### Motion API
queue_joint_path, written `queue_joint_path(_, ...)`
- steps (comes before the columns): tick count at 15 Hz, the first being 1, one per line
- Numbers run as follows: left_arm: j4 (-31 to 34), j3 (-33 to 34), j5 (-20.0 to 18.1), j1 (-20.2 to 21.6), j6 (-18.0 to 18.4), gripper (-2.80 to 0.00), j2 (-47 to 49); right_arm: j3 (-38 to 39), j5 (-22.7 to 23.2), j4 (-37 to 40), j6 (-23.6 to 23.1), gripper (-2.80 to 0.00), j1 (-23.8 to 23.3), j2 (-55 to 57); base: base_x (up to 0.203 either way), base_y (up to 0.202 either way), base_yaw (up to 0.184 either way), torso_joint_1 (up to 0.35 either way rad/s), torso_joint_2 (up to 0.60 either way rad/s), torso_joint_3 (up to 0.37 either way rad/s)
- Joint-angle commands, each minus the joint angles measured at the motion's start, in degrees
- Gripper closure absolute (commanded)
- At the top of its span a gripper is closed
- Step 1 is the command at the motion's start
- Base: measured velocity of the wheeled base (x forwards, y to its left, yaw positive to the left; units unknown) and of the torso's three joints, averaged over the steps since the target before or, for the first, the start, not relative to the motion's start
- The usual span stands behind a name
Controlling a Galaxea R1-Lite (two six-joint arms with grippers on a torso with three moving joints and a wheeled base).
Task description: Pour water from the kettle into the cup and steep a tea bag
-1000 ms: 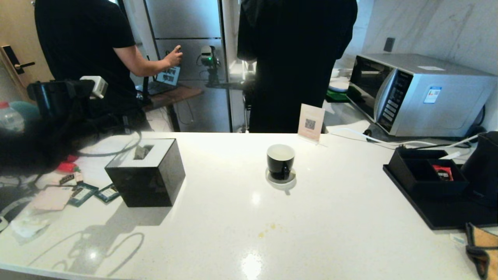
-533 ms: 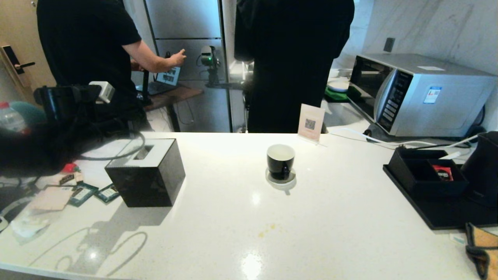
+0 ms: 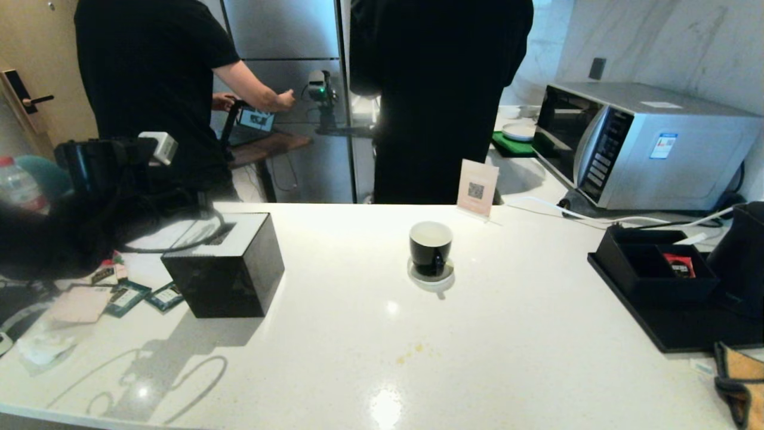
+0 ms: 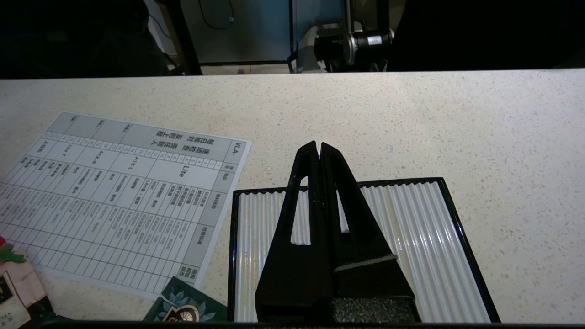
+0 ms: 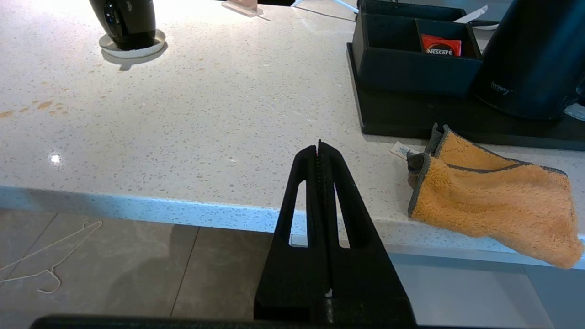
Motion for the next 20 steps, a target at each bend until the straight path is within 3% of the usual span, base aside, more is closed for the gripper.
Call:
queue_joint_path(1,-0.7,0.9,0.0,0.0,0.0,0.0,0.1,0.0,0.0,0.0,-0.1,0.0,0.0,0.1,0.0,0.0,0.0,0.0,0.0,0.0)
queue_joint_path(2,-0.7,1.1,-0.1,0.0,-0.1,0.0,0.0,0.0,0.0,0.0,-0.1,0.0,0.0,0.0,0.0,0.0,0.0,0.0,0.0,0.0)
queue_joint_path(3,-0.7,1.2,0.0,0.0,-0.1,-2.8,0.0,0.0,0.0,0.0,-0.1,0.0,0.0,0.0,0.0,0.0,0.0,0.0,0.0,0.0)
queue_joint_path(15,-2.0,1.8,0.0,-0.3,-0.8,-2.8,-0.1,0.0,0.0,0.0,-0.1,0.0,0.0,0.0,0.0,0.0,0.0,0.0,0.0,0.0)
queue_joint_path(20,-9.7,2.4,0.7,-0.9,-6.8,-2.8,1.3,0.0,0.0,0.0,-0.1,0.0,0.0,0.0,0.0,0.0,0.0,0.0,0.0,0.0)
